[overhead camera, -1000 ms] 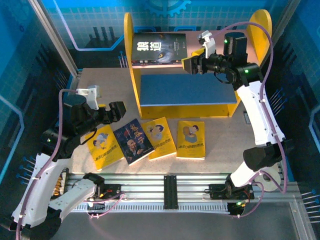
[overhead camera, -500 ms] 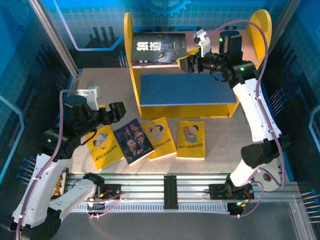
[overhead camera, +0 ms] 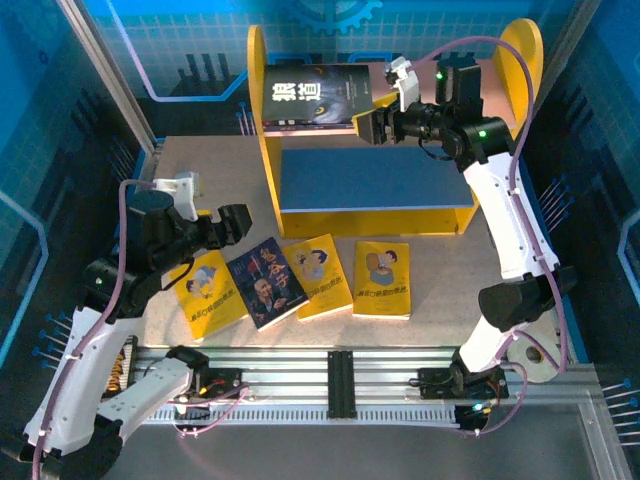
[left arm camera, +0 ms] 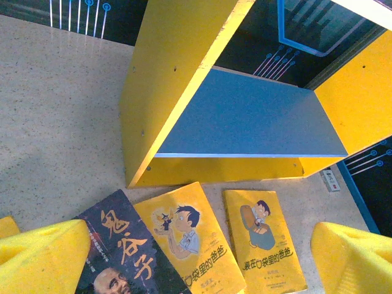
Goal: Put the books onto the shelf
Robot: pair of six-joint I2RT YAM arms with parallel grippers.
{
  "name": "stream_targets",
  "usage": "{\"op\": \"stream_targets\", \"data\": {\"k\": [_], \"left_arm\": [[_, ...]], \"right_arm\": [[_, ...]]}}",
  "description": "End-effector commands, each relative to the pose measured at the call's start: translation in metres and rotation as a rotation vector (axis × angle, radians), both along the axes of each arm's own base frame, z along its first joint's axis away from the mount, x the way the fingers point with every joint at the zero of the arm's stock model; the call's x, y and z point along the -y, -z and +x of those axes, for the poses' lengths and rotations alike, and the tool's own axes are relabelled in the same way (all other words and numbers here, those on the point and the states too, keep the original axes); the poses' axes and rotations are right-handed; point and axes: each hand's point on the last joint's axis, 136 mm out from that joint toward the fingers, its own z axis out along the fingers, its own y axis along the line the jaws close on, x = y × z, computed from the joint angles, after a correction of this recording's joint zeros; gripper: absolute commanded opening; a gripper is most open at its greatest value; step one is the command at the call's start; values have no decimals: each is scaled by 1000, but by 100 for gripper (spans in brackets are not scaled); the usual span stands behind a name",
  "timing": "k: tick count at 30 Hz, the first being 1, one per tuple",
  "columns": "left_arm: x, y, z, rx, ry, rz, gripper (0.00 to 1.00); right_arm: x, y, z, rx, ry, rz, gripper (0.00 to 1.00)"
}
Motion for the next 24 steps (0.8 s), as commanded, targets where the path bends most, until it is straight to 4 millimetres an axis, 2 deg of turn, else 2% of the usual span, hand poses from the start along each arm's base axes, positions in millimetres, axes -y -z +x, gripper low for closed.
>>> {"op": "stream_targets", "data": {"k": [1,6,12,17,24], "left_arm": [[-5,2,-2,-2,-20,3,94],[-4,3,-3,-5,-19,4,94],[-3,4,-3,-9,-14,-5,94],[-2,5,-2,-15,-15,-15,94],[0,1,-2,-13,-11,-35,94]], "right_arm": [[8,-7,0,-1,41,5,74],[37,-20,3,0,116,53,77],[55,-29,-11,25,149,70,78],[56,-31,-24,32,132,77,79],[37,-27,-23,-4,47,114,78]]}}
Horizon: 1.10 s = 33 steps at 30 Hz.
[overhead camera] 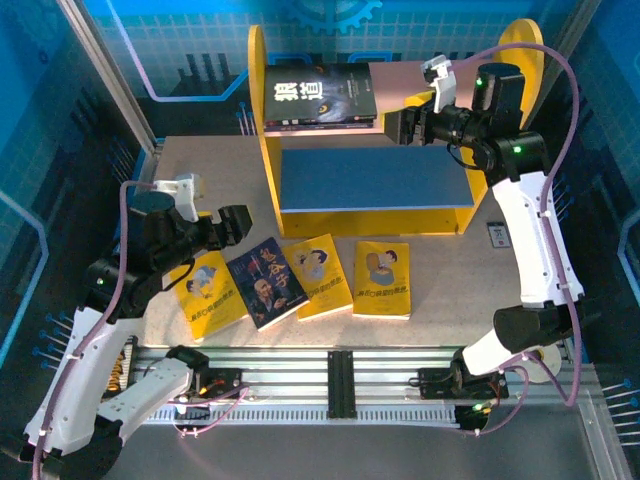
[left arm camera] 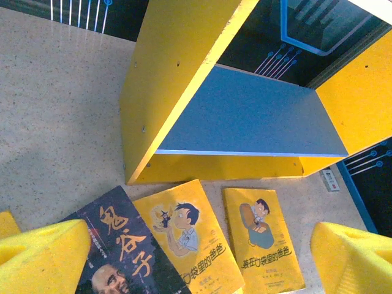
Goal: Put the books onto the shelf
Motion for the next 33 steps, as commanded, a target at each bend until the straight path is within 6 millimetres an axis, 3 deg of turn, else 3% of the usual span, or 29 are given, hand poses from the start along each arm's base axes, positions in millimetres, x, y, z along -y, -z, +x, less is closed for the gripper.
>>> {"op": "stream_targets", "data": {"k": [1,14,33], "left_arm": [[0,-3,-2,1,-4,-22,94],[0,0,-1,-3,-5,-19,94],[-1,0,-1,0,-8,-16,94]], "right_arm": [[-12,-1,2,-5,-57,33,78],[-41,6,3,-39,-149,44,76],[-52,9,-8,-39,-198,32,74]]}}
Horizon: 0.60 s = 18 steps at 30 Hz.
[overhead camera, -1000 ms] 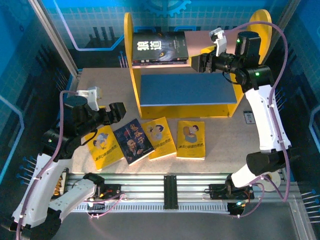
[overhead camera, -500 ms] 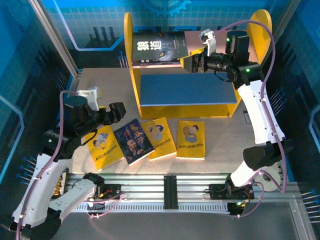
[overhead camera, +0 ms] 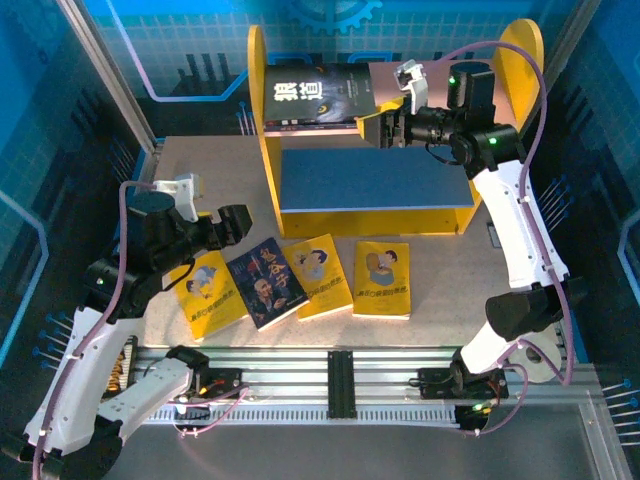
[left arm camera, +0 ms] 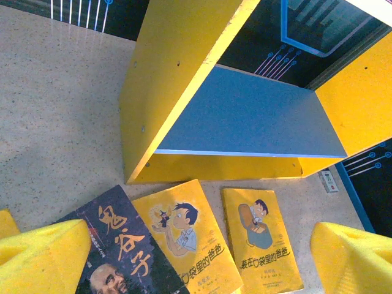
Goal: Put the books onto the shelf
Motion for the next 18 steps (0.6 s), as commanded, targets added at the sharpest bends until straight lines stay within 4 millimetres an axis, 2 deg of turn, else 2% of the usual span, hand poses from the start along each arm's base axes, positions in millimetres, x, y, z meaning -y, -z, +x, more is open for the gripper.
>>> {"op": "stream_targets", "data": {"k": [1,18], "left_arm": [[-1,1,-1,-1,-5,-10,94],[-1,0,-2,2,-6,-8,94]], "right_arm": [[-9,-7,-11,18,-51,5,74],[-15,-4,-21,19,-77,-10,74]]}}
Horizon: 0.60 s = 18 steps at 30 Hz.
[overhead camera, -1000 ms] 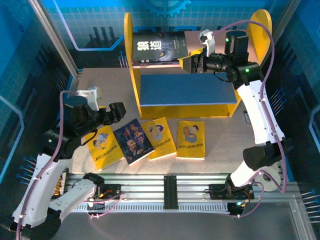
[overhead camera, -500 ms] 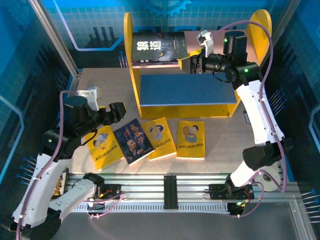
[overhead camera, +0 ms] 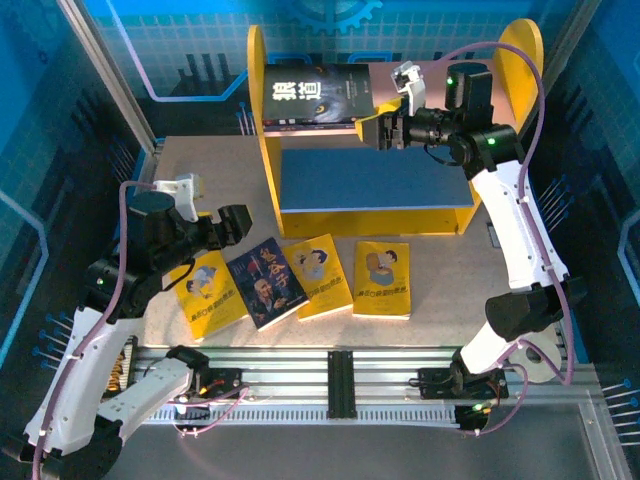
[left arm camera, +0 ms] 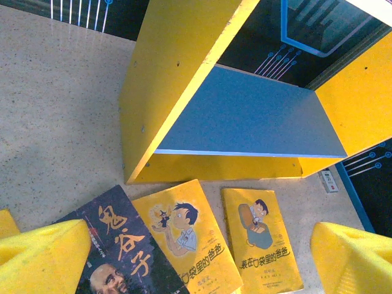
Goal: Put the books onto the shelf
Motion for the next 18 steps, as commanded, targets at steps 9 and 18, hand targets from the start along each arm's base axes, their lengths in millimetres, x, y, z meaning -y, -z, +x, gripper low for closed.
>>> {"op": "stream_targets", "data": {"k": [9,18], "left_arm": [[-2,1,-2,2,-7,-5,94],[-2,2,-3,0,-7,-3,94]], "right_arm": [[-9,-5,-17,15,-43,-16,74],[-6,-7,-14,13,-23,-13,74]]}}
